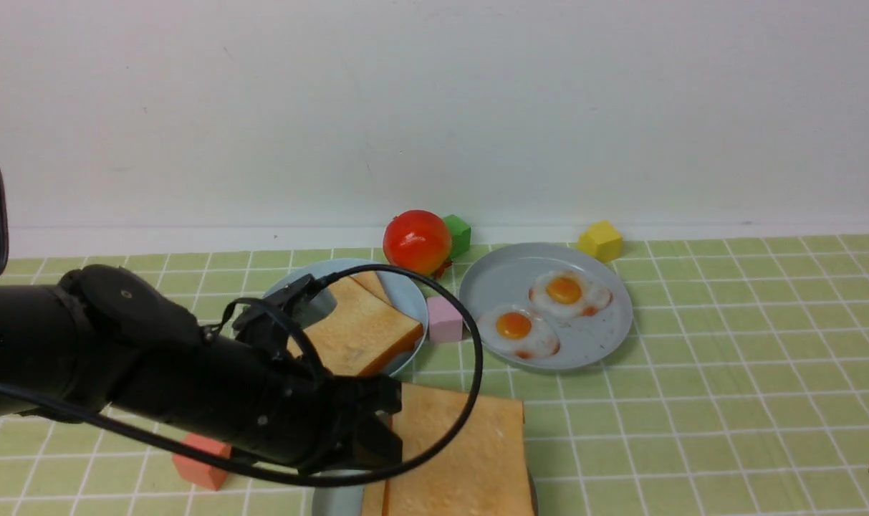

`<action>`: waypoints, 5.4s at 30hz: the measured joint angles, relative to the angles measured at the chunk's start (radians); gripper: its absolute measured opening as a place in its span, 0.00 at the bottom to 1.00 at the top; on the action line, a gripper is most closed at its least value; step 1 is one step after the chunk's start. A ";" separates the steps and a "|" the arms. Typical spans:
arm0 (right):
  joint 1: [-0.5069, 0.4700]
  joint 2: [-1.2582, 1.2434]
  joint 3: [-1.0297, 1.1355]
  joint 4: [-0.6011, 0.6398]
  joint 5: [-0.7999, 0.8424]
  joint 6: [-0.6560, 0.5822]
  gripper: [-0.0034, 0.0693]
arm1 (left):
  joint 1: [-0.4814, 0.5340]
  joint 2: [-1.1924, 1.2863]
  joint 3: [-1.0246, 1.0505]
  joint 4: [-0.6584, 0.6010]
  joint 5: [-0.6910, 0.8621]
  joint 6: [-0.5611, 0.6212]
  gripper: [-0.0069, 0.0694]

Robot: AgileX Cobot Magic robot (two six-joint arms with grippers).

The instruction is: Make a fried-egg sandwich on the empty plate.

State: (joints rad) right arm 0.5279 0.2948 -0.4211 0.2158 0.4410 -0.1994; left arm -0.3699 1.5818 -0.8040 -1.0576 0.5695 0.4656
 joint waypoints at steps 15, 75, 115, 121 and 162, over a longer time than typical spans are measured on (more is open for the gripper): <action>0.000 -0.099 0.123 -0.003 -0.011 0.000 0.31 | 0.000 0.007 0.000 0.242 -0.016 -0.210 0.08; 0.000 -0.100 0.128 -0.003 -0.013 0.007 0.38 | 0.183 -1.180 0.320 1.702 -0.110 -1.455 0.07; 0.000 -0.100 0.128 -0.003 -0.019 0.008 0.38 | 0.333 -1.593 0.832 1.380 -0.136 -0.978 0.07; 0.000 -0.100 0.128 -0.003 -0.019 0.008 0.38 | 0.333 -1.593 0.832 1.380 -0.136 -0.977 0.08; -0.338 -0.306 0.439 -0.010 -0.051 0.044 0.38 | 0.333 -1.593 0.832 1.380 -0.136 -0.977 0.10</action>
State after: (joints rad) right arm 0.1894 -0.0109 0.0180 0.2059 0.3900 -0.1558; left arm -0.0365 -0.0109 0.0279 0.3220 0.4340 -0.5113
